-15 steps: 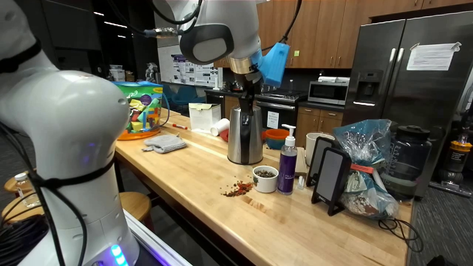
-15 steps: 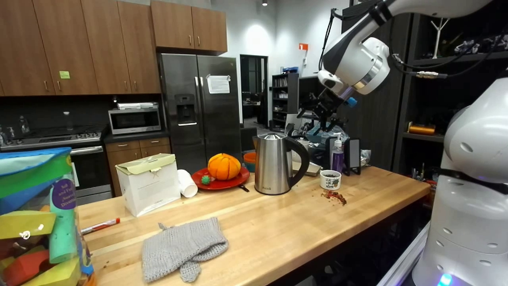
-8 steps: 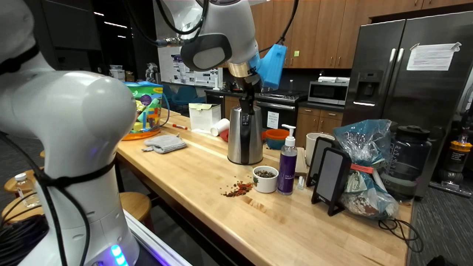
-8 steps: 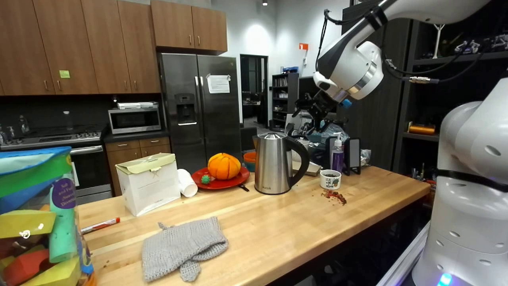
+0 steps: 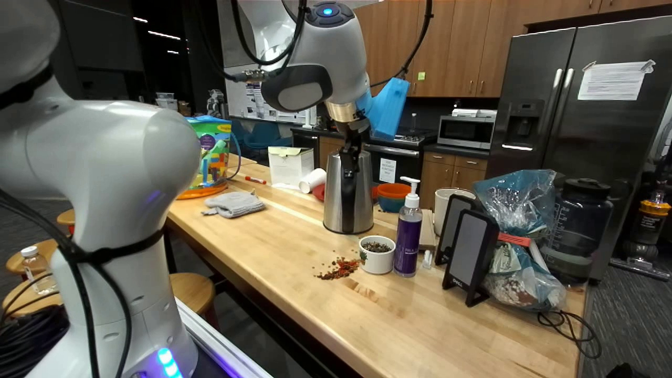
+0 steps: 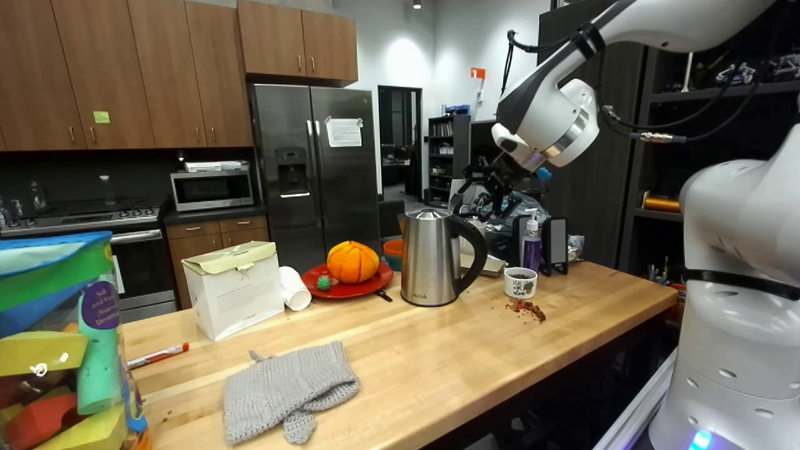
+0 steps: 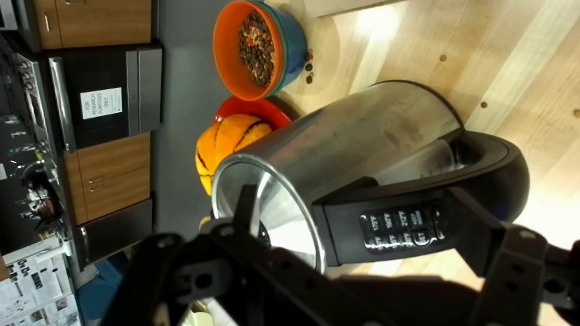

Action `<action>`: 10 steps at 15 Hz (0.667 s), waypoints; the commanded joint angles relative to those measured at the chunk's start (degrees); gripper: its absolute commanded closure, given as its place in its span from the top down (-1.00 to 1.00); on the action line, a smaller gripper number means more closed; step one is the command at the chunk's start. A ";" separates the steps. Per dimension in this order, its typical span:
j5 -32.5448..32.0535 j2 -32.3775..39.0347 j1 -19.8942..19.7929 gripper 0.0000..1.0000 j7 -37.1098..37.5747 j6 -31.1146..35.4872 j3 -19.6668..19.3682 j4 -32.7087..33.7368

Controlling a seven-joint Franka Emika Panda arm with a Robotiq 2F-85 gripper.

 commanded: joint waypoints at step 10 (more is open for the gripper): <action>-1.06 -0.53 9.80 1.00 -0.01 4.20 -10.28 0.13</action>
